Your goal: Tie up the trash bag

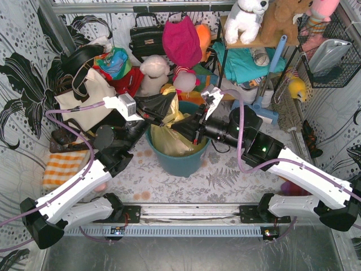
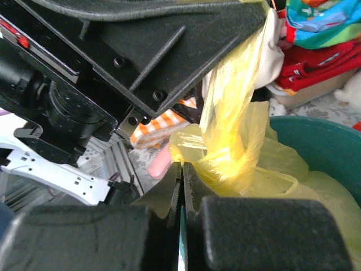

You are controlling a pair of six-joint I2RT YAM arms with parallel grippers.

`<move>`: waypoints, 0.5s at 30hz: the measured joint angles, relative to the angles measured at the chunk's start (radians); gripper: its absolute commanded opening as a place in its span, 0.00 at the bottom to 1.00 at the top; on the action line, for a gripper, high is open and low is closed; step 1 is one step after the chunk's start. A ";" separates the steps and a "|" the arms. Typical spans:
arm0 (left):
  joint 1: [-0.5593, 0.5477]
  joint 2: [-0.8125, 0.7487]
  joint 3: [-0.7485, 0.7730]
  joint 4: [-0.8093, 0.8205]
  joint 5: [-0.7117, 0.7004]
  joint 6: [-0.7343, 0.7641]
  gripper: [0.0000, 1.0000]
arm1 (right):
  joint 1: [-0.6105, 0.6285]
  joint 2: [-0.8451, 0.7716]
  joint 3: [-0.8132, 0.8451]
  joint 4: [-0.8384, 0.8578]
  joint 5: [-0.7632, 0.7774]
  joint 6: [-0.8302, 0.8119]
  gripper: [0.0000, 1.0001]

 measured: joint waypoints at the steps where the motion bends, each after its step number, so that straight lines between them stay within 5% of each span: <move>1: 0.000 0.000 0.000 0.000 0.000 0.000 0.00 | 0.010 0.001 0.003 -0.008 0.026 -0.006 0.00; 15: 0.002 0.000 0.000 -0.001 0.000 -0.001 0.01 | 0.180 0.119 0.064 -0.037 0.483 -0.102 0.00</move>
